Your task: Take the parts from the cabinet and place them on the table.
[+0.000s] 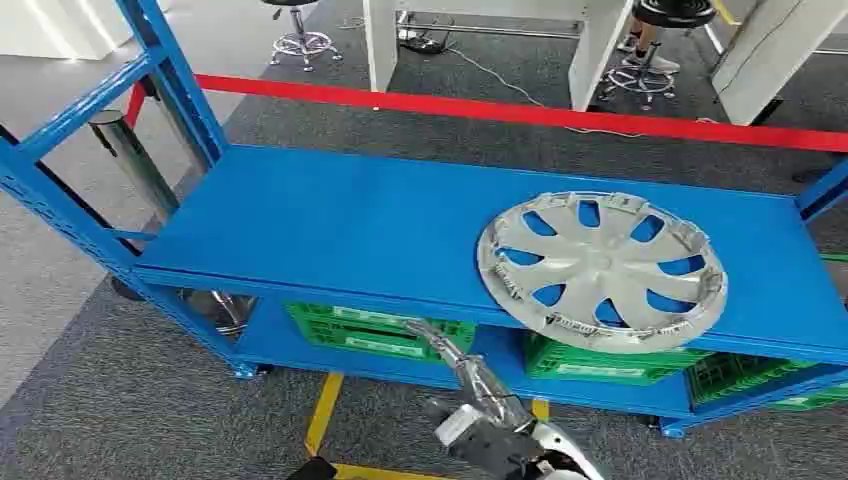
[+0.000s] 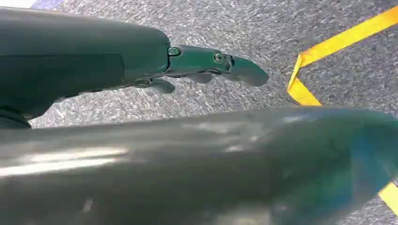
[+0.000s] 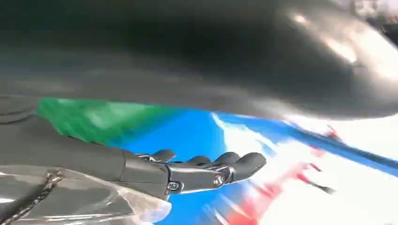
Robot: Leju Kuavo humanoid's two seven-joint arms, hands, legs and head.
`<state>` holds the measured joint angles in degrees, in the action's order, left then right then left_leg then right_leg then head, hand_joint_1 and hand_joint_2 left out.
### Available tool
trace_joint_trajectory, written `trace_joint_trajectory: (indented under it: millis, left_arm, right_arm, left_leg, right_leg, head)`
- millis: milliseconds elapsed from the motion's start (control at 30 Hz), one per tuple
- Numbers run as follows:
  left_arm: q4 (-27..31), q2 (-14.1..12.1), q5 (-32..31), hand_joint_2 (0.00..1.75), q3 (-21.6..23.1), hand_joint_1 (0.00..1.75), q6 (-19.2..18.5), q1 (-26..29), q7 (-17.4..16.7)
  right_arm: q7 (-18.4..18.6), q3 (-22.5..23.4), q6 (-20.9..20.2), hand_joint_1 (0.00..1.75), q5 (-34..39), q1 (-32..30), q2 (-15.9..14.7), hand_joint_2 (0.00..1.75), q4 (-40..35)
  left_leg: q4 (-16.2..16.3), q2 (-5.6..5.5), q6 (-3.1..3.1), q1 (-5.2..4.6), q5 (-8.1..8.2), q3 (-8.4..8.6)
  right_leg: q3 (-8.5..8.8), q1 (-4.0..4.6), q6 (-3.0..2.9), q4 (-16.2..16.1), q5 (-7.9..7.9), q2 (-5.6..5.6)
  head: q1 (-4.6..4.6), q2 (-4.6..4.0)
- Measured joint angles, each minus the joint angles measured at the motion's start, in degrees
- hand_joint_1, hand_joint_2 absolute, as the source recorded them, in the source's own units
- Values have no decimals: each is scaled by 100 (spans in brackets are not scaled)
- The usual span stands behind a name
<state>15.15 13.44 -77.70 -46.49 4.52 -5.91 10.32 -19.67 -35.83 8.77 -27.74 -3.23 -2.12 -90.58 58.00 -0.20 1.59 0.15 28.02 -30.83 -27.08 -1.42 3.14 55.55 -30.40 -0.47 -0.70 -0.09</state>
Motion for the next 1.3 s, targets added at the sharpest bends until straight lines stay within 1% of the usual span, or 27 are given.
trace_joint_trajectory:
  millis: [33,67,133,200,233,300,367,400,433,500,533,700,833,867,967,1100,1133,1200,1233,1300]
  left_arm:
    - [0,2,42,0,35,0,-7,-9,-22]
    - [0,11,72,0,50,0,-6,-13,-39]
    - [0,17,171,0,90,0,15,-12,-50]
    - [0,24,271,0,105,0,61,-4,-48]
    - [0,26,308,0,120,0,83,1,-46]
    - [0,33,406,0,138,0,120,25,-39]
    - [0,37,485,0,140,0,160,58,-26]
    - [0,44,527,0,140,0,177,71,-15]
    - [0,46,571,0,140,0,192,80,-2]
    - [0,55,645,0,140,0,216,100,26]
    - [0,61,686,0,140,0,223,111,40]
    - [0,76,815,0,138,0,254,176,57]
    - [0,79,865,0,137,0,260,195,66]
    - [0,79,876,0,138,0,275,201,83]
    - [0,81,885,0,127,0,291,227,125]
    - [0,90,929,0,109,0,275,258,125]
    - [0,94,935,0,105,0,273,264,125]
    - [0,100,938,0,85,0,271,268,125]
    - [0,109,942,0,76,0,271,269,125]
    - [0,111,953,0,70,0,269,271,125]
  right_arm:
    - [-13,-85,689,0,-743,11,-15,0,-157]
    - [-9,-126,1261,0,-1335,16,-17,0,-260]
    - [145,-166,2073,0,-2272,2,-59,0,-469]
    - [440,-190,2707,0,-3089,-9,-138,0,-736]
    - [558,-192,2890,0,-3428,-27,-188,0,-865]
    - [621,-120,2953,0,-4056,-140,-234,0,-1152]
    - [645,57,2955,0,-4564,-288,-232,0,-1439]
    - [726,147,2955,0,-4855,-333,-232,0,-1554]
    - [842,217,2955,0,-5152,-377,-232,0,-1667]
    - [1258,293,2955,0,-5885,-449,-240,0,-1916]
    - [1351,315,2955,0,-6079,-473,-264,0,-2028]
    - [1159,809,2957,0,-6196,-788,-282,0,-2436]
    - [1178,1002,2957,0,-6207,-919,-284,0,-2561]
    - [1205,1052,2957,0,-6211,-968,-284,175,-2578]
    - [1340,1222,2957,0,-6211,-1134,-293,175,-2585]
    - [1712,1505,2957,0,-6209,-1375,-304,175,-2541]
    - [1865,1563,2957,0,-6211,-1443,-317,175,-2499]
    - [2310,1587,2951,0,-6209,-1541,-413,175,-2416]
    - [2667,1576,2942,0,-6211,-1578,-524,175,-2373]
    - [3103,1517,2922,0,-6214,-1620,-701,175,-2320]
  left_leg:
    - [0,0,0,1,0,0]
    - [0,0,0,0,0,1]
    - [0,0,0,0,0,0]
    - [0,0,0,0,0,0]
    - [0,0,0,0,0,0]
    - [0,0,0,0,1,0]
    - [0,0,0,0,1,-1]
    - [0,0,0,0,1,0]
    - [0,0,0,0,1,0]
    - [0,0,0,0,1,0]
    - [0,0,0,0,1,0]
    - [0,0,0,0,1,1]
    - [0,0,0,0,1,2]
    - [0,0,0,0,1,2]
    - [0,0,0,0,1,2]
    - [0,-1,0,0,1,1]
    - [0,-1,0,0,1,1]
    - [0,-1,0,0,1,1]
    - [0,-1,0,-1,1,1]
    - [0,-1,0,-1,1,1]
  right_leg:
    - [1,0,0,0,0,0]
    - [1,0,0,0,0,0]
    - [1,0,0,0,0,0]
    - [1,0,0,0,0,1]
    - [1,0,0,0,0,0]
    - [1,0,0,0,0,-1]
    - [0,0,0,0,0,0]
    - [0,0,0,0,0,1]
    - [-1,0,0,0,0,0]
    - [-1,0,0,0,0,0]
    - [-1,0,0,0,0,0]
    - [1,0,0,0,0,1]
    - [1,0,0,0,0,-1]
    - [1,0,0,0,0,-1]
    - [1,0,0,0,0,0]
    - [1,0,0,-1,0,-4]
    - [1,0,0,-1,0,-3]
    - [1,0,0,-1,0,-1]
    - [2,0,0,-1,0,-2]
    - [1,-1,0,-1,0,-2]
  head:
    - [0,0]
    - [-4,0]
    - [0,0]
    - [0,0]
    - [-2,0]
    - [2,0]
    - [0,0]
    - [-2,0]
    - [2,0]
    - [0,0]
    - [0,0]
    - [0,0]
    - [0,0]
    - [-2,0]
    - [0,0]
    - [0,0]
    - [0,0]
    - [0,0]
    - [0,0]
    - [2,0]
